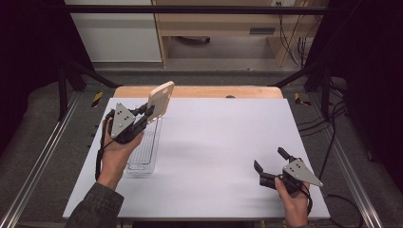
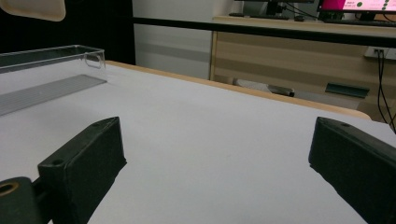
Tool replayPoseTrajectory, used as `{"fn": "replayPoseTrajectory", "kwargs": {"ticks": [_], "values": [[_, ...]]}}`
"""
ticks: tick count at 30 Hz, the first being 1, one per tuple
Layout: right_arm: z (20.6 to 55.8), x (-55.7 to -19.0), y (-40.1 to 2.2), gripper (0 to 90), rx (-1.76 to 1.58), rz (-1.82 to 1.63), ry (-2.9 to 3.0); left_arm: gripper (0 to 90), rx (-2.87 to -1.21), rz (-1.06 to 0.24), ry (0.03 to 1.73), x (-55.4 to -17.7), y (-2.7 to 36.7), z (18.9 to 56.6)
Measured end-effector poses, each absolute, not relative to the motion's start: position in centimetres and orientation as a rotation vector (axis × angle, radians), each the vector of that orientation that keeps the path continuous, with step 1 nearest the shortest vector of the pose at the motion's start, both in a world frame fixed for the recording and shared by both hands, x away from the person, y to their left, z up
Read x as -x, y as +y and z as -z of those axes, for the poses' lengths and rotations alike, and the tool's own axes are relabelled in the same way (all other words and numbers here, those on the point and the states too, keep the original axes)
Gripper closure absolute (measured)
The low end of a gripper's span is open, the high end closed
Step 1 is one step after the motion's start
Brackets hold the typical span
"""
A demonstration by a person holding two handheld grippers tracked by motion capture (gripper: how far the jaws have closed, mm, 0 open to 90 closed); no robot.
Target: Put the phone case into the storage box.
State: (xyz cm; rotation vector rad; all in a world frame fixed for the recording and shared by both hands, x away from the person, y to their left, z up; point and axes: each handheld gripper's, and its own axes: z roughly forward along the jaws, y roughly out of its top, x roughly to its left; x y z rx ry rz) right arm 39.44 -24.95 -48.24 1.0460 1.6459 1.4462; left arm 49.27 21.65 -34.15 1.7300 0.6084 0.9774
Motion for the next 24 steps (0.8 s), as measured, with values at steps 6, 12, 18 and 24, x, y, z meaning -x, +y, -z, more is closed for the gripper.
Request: {"fn": "replayPoseTrajectory", "kwargs": {"ticks": [6, 12, 18, 24], "values": [[48.3, -39.5, -24.7, 3.3, -1.023, -1.431, 1.649, 79.5, -1.690, -0.981, 0.648, -50.0, 23.2, 33.6], [48.3, -39.5, -24.5, 3.3, -1.011, -1.420, 1.652, 79.6, -1.659, -0.933, 0.706, -50.7, 24.9, 33.7], [48.3, -39.6, -24.6, 3.3, -1.009, -1.414, 1.652, 79.6, -1.643, -0.936, 0.736, -51.6, 26.1, 34.1], [48.3, -39.5, -24.6, 3.3, -1.002, -1.411, 1.649, 79.5, -1.644, -0.932, 0.754, -51.9, 26.7, 34.4]]}}
